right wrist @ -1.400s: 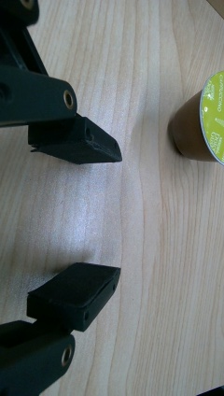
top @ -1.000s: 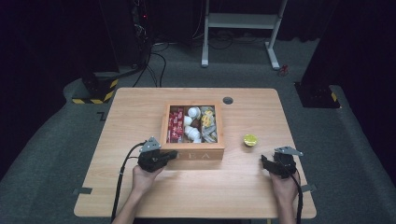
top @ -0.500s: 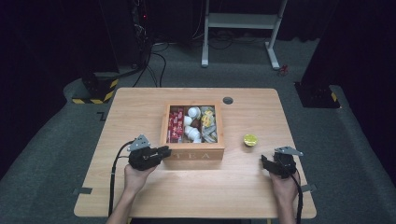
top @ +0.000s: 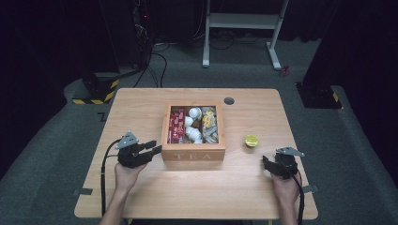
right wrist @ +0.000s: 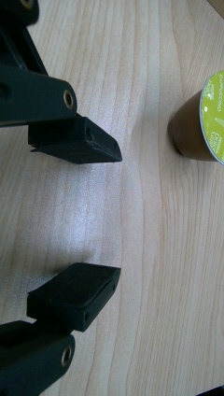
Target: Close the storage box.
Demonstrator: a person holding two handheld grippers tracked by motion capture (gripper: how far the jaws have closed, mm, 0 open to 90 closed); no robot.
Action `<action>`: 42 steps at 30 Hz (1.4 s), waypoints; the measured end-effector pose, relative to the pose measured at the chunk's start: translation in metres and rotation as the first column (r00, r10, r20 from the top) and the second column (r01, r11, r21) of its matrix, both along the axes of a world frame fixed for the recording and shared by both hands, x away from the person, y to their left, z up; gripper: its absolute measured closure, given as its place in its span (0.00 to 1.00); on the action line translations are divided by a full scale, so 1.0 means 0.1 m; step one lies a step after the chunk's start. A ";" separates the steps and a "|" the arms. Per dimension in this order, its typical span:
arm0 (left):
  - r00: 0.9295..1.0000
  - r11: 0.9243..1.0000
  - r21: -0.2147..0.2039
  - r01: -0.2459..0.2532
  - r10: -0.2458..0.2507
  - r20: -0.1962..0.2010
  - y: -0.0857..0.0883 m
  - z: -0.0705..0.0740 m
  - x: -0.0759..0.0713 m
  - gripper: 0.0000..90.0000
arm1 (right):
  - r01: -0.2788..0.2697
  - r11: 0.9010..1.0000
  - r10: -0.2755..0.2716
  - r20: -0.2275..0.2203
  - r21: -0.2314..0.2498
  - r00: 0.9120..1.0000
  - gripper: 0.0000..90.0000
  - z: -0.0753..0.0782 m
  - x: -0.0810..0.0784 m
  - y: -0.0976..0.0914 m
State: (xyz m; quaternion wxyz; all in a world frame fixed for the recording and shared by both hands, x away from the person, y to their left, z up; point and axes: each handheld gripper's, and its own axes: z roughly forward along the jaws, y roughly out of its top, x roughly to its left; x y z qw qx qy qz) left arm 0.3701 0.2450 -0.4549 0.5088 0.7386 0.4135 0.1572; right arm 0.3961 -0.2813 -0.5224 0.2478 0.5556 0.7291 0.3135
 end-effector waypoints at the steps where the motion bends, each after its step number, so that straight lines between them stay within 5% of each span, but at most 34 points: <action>1: 1.000 1.000 -0.003 -0.006 0.006 -0.002 0.02 0.00 0.00 0.67 | 0.000 1.000 0.000 0.000 0.000 1.000 0.43 0.00 0.00 0.00; 26: 0.995 0.995 0.012 -0.100 0.100 -0.016 0.35 -0.05 0.00 0.62 | 0.000 1.000 0.000 0.000 0.000 1.000 0.43 0.00 0.00 0.00; 42: 0.984 0.984 0.046 -0.170 0.172 -0.049 0.51 -0.18 0.02 0.55 | 0.001 1.000 -0.001 0.001 0.000 1.000 0.43 0.00 0.00 0.00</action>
